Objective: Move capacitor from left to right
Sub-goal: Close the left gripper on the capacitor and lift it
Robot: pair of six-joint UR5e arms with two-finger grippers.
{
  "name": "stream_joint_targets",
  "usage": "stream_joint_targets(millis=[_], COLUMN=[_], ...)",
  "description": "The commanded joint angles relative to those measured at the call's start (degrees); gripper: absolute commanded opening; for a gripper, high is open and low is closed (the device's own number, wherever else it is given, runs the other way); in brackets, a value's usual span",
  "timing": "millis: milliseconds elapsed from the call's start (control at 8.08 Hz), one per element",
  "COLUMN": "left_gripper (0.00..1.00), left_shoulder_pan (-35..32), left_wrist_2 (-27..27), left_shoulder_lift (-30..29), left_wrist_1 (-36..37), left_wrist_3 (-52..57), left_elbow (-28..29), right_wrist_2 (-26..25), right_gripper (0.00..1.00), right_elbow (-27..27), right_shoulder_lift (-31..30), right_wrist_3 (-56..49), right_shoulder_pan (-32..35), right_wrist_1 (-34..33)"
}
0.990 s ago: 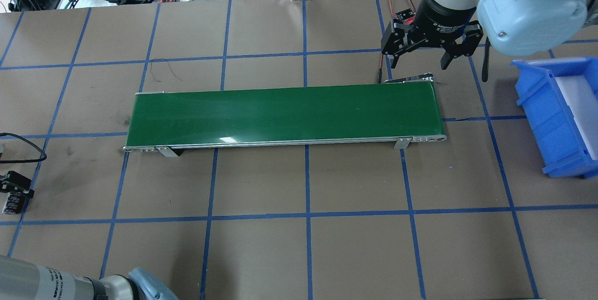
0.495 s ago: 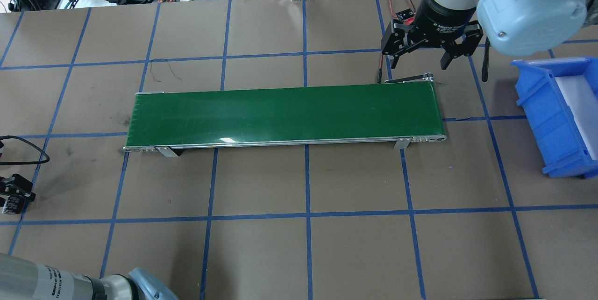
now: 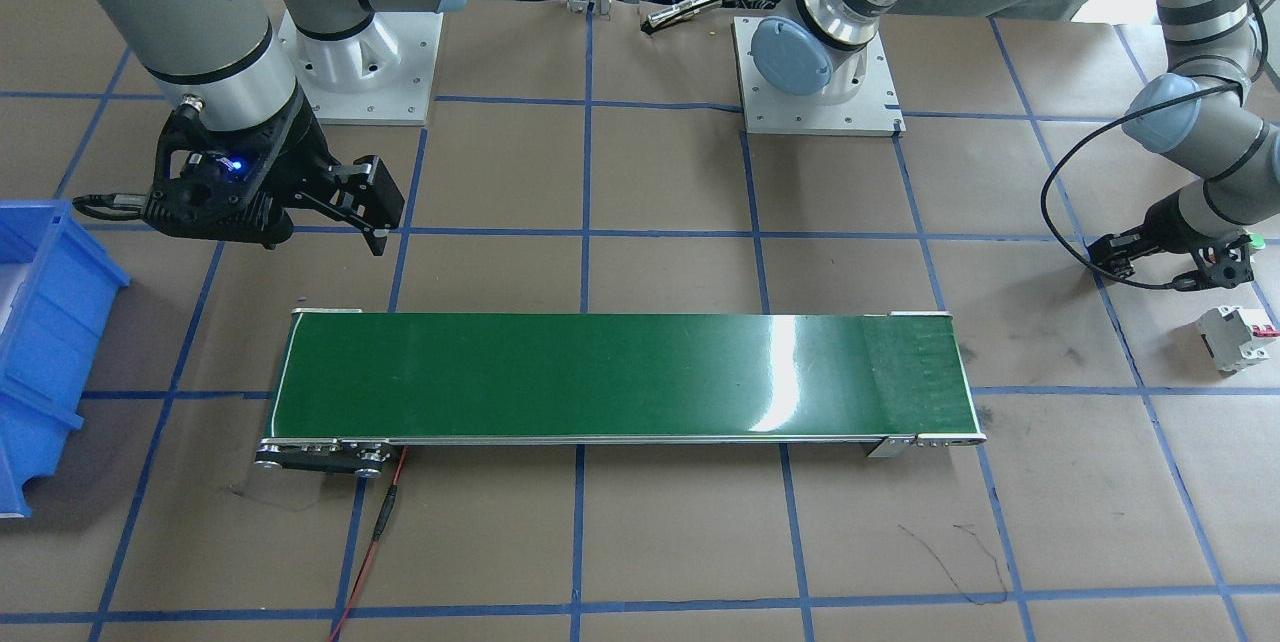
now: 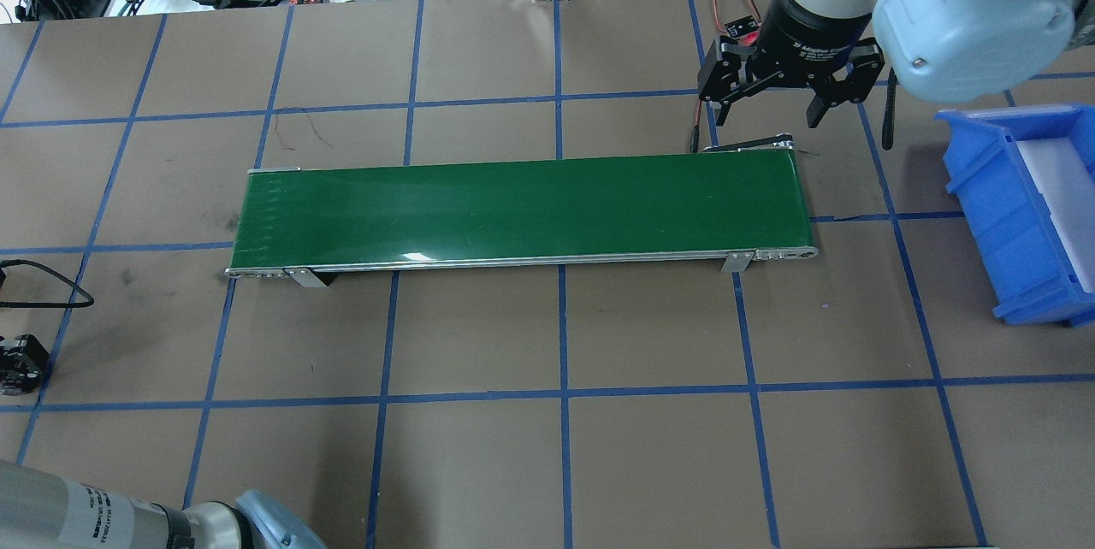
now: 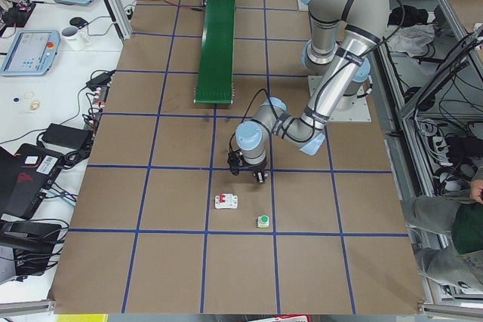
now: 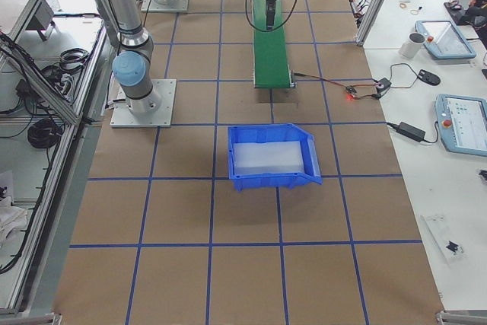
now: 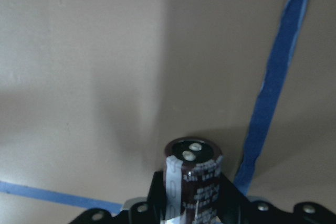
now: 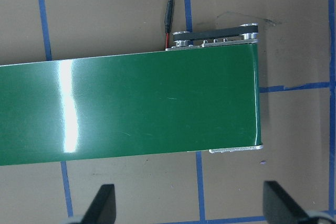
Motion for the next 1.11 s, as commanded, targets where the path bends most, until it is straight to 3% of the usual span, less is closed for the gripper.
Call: stream_joint_targets(millis=[0, 371, 743, 990], left_gripper=[0.0, 0.0, 0.0, 0.0], left_shoulder_pan=[0.0, -1.3, -12.8, -18.0], left_wrist_2=[4.1, 4.4, 4.2, 4.1], left_shoulder_lift=[0.1, 2.1, 7.1, 11.3], left_wrist_1=[0.2, 0.1, -2.4, -10.2], left_wrist_3=[-2.6, -8.8, -26.4, -33.2], left_elbow=[0.0, 0.2, 0.4, 0.7], right_wrist_2=[0.0, -0.1, -0.2, -0.2], right_gripper=[1.0, 1.0, 1.0, 1.0], right_elbow=[0.0, 0.0, 0.0, 0.1], right_shoulder_lift=[-0.1, 0.0, 0.0, -0.1], right_wrist_3=[0.2, 0.1, 0.3, 0.5], right_shoulder_pan=[0.0, 0.0, 0.0, 0.0], right_wrist_1=[0.4, 0.3, 0.4, 0.5])
